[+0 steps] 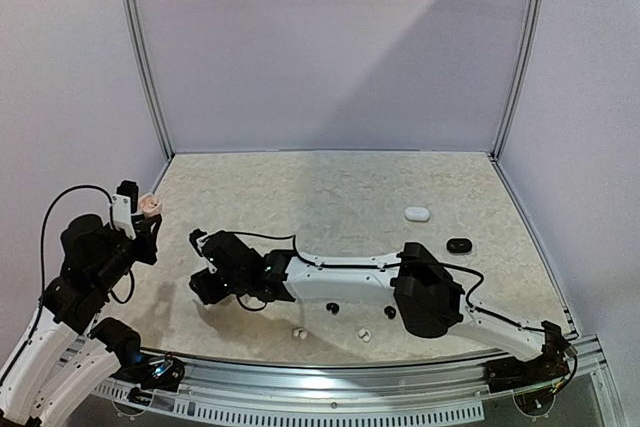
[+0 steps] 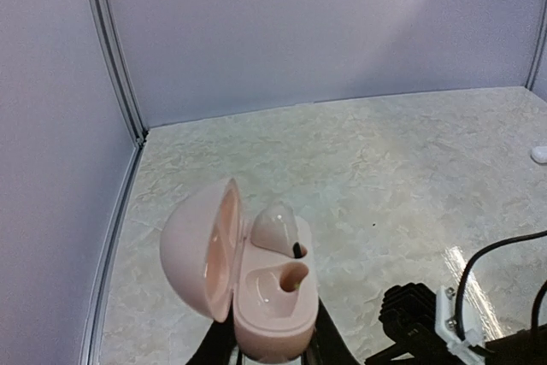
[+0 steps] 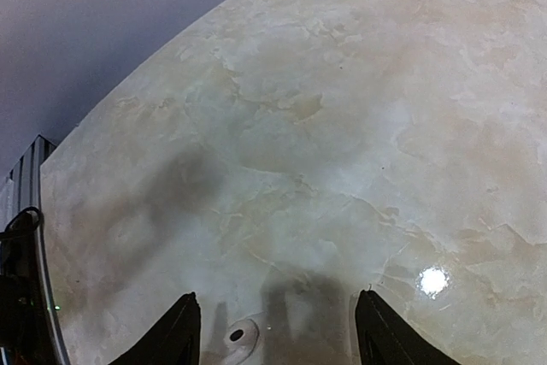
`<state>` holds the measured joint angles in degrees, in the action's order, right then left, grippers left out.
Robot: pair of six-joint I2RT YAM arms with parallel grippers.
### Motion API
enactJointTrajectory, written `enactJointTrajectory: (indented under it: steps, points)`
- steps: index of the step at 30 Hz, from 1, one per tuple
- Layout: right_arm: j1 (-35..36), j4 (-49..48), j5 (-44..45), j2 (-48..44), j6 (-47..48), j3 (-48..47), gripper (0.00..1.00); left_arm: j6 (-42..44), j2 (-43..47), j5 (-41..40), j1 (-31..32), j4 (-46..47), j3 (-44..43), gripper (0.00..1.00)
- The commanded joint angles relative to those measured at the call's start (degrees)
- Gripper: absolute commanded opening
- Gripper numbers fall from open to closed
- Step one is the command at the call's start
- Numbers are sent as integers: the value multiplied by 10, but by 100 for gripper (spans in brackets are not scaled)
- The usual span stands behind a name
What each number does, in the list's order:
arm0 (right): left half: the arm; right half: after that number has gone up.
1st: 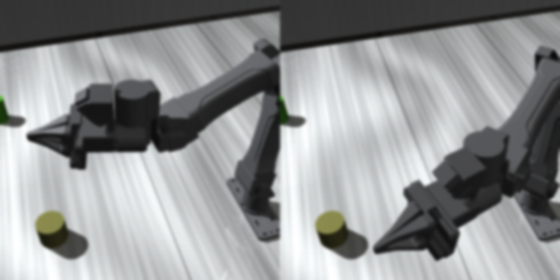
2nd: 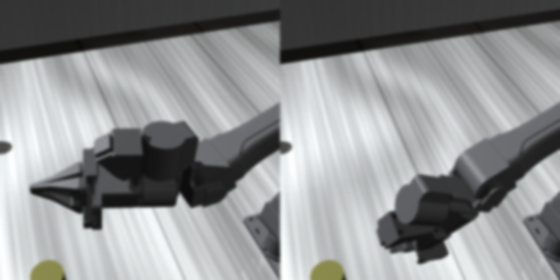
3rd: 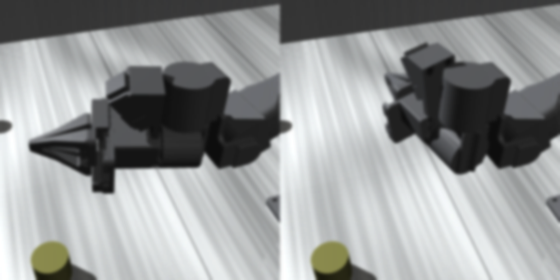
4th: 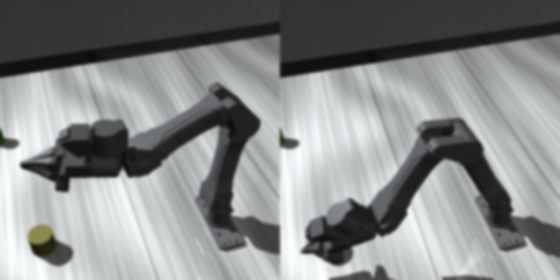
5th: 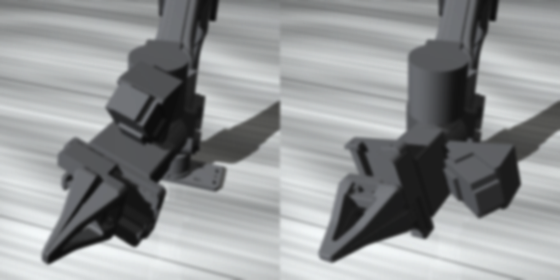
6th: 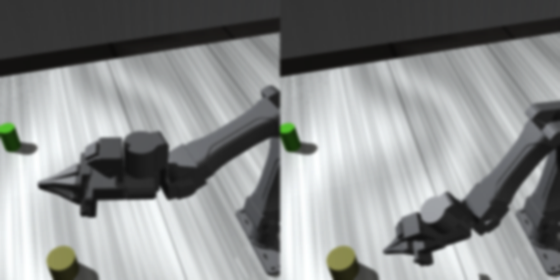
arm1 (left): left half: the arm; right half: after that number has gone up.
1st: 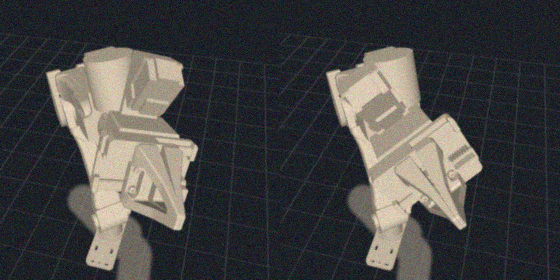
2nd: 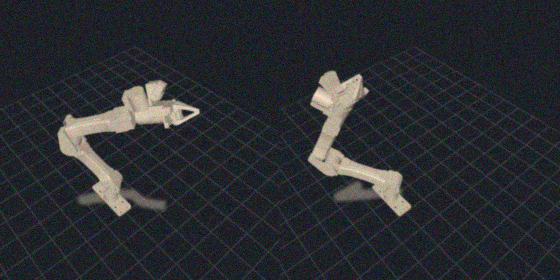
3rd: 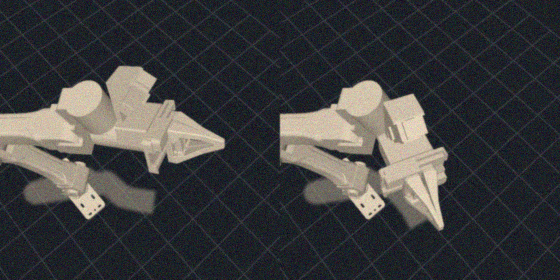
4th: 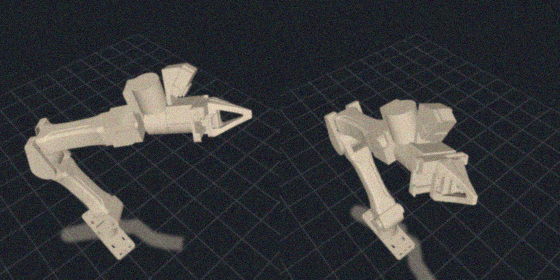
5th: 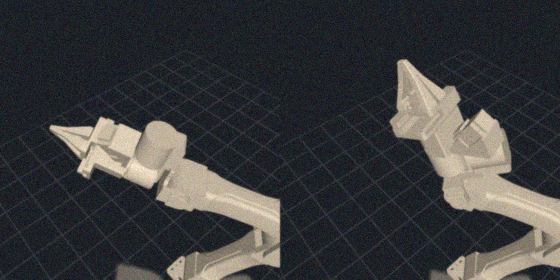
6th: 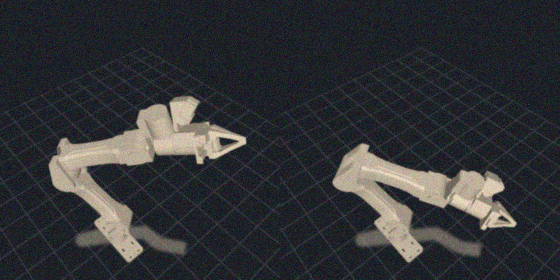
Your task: Insert the wireless bluetooth earbuds into the charging case
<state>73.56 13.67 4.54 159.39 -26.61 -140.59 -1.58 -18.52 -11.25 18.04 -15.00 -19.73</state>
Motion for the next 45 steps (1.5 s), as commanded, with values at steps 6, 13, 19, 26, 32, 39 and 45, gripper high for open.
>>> enactJointTrajectory:
  steps: [6,13,19,26,32,39,45]
  points:
    - [27,-3,21,50,48,-24,59,3,13,27,-7,30,12,0]
    - [31,15,29,53,53,-23,52,3,16,27,-7,30,13,0]
    - [34,24,37,53,64,-21,30,5,14,24,-7,30,13,0]
    - [40,53,60,50,83,-20,23,5,12,30,-8,31,14,0]
    - [40,58,98,10,87,41,15,6,12,34,-7,31,14,0]
    - [40,71,150,-76,67,177,15,10,15,36,-7,28,13,0]
    - [27,95,201,-166,-16,334,15,11,18,40,-8,28,12,0]
